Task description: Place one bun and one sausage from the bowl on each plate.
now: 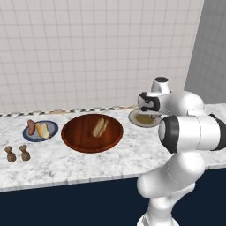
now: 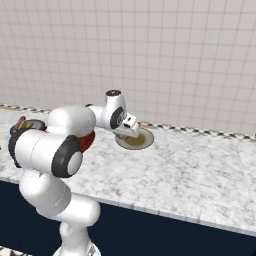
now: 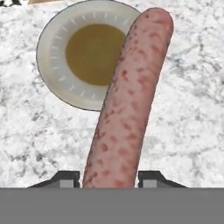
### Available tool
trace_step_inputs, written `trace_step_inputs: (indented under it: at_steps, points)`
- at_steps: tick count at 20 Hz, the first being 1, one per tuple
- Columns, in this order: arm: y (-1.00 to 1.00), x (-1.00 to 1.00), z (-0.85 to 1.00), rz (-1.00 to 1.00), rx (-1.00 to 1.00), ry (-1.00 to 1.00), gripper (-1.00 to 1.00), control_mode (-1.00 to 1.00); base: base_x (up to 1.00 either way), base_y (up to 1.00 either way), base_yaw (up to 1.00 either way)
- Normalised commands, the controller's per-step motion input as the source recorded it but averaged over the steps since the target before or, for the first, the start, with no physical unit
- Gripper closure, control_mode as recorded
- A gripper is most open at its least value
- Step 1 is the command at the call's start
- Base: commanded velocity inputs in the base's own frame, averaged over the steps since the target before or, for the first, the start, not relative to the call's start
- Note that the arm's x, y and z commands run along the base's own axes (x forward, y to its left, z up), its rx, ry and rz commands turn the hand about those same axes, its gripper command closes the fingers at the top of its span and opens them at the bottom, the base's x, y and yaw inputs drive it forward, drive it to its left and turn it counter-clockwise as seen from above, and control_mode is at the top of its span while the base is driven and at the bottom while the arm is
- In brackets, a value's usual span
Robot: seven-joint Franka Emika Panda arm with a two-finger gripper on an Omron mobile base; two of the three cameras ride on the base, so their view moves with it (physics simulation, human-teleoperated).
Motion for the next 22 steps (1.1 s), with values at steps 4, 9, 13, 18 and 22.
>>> trace_step_inputs:
  at_steps: [4,9,13,18,22]
  points:
    - [0.0,0.94,-0.78,0.05,0.0,0.04,1.0,-1.0,0.0,0.0,0.0]
    - [-0.01,0.75,-0.84,0.07,-0.02,-0.01,1.0,-1.0,0.0,0.0,0.0]
    - [0.0,0.67,-0.51,0.05,0.0,0.0,-1.0,-1.0,0.0,0.0,0.0]
    - [0.0,0.36,-0.12,0.01,0.0,0.0,-1.0,-1.0,0.0,0.0,0.0]
    - [0.0,0.24,-0.09,0.0,0.0,0.0,-1.0,-1.0,0.0,0.0,0.0]
